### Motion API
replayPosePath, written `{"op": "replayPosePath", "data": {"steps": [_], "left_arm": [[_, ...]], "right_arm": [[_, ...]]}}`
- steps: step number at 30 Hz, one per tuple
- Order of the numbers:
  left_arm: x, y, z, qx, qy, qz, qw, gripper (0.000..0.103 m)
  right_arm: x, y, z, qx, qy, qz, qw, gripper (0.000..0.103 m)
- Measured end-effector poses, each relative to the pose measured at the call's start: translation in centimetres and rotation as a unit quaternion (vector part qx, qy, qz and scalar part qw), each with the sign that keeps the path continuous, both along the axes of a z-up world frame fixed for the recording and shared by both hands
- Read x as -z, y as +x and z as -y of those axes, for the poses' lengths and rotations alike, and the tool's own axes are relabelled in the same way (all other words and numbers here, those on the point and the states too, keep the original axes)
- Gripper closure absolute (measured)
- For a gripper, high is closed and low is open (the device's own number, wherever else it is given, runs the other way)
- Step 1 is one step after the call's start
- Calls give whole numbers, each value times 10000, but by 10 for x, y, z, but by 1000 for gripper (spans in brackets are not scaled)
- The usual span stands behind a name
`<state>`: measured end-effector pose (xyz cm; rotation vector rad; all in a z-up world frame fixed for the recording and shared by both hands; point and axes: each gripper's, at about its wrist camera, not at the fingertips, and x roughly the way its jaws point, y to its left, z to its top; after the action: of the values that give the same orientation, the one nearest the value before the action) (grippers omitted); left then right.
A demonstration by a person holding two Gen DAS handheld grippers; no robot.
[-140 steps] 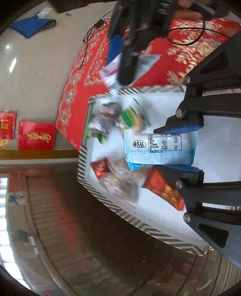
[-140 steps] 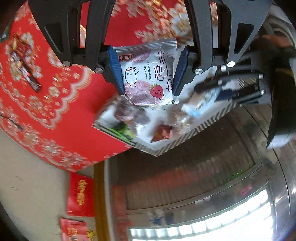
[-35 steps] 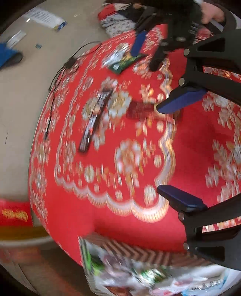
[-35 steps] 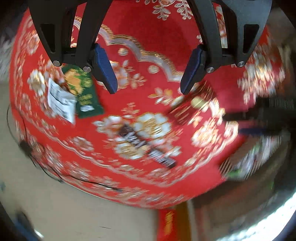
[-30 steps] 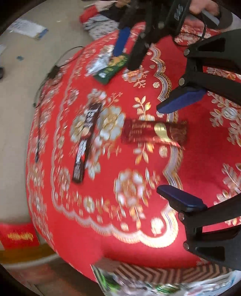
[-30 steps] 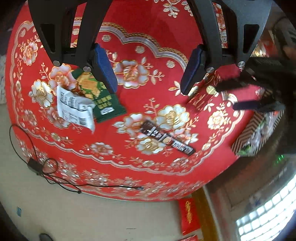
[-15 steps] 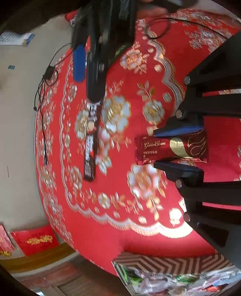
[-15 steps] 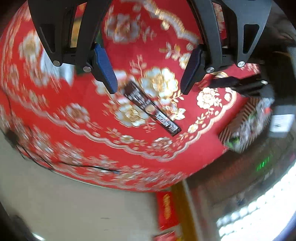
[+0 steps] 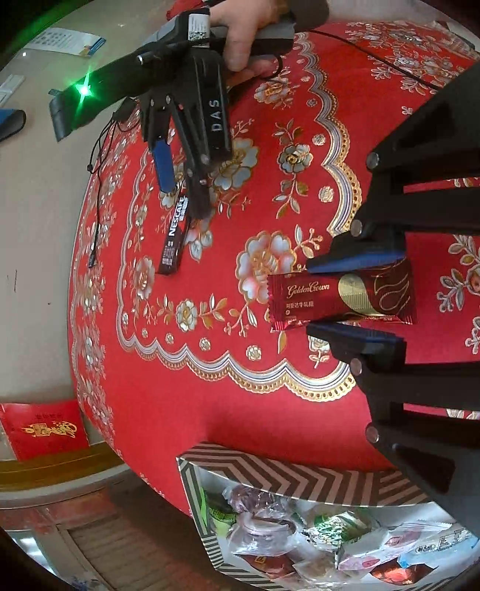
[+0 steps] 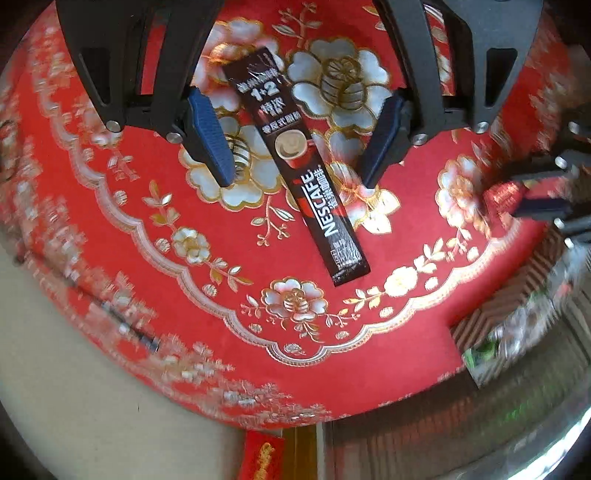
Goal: Organize snacks
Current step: 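Grasp the red chocolate bar with the left tool while the right tool grasps the Nescafe stick, then carry the chocolate bar and Nescafe stick over the white tray with both tools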
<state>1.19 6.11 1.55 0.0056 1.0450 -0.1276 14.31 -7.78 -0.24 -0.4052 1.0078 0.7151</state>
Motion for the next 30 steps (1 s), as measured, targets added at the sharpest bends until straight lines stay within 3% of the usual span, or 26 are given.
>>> {"op": "replayPosePath", "data": {"steps": [3, 4, 6, 13, 24, 30], "left_arm": [[4, 2, -1, 5, -38, -37, 10000, 73], [4, 2, 0, 15, -27, -15, 10000, 73], [5, 2, 0, 30, -63, -13, 10000, 73], [2, -7, -2, 71, -127, 44, 9999, 73], [-16, -31, -19, -25, -85, 384, 9992, 73], [-31, -48, -37, -162, -24, 623, 9979, 73]], "right_arm": [[-2, -3, 5, 98, -4, 104, 9999, 57], [-2, -6, 7, 147, 4, 101, 9998, 74], [-3, -11, 15, 288, 67, 22, 9996, 81], [-5, -52, 22, 528, 217, 16, 9984, 82], [-23, -123, 22, 1157, 1281, 180, 9848, 82], [-28, -145, -2, 1036, 1469, 157, 9836, 82]]}}
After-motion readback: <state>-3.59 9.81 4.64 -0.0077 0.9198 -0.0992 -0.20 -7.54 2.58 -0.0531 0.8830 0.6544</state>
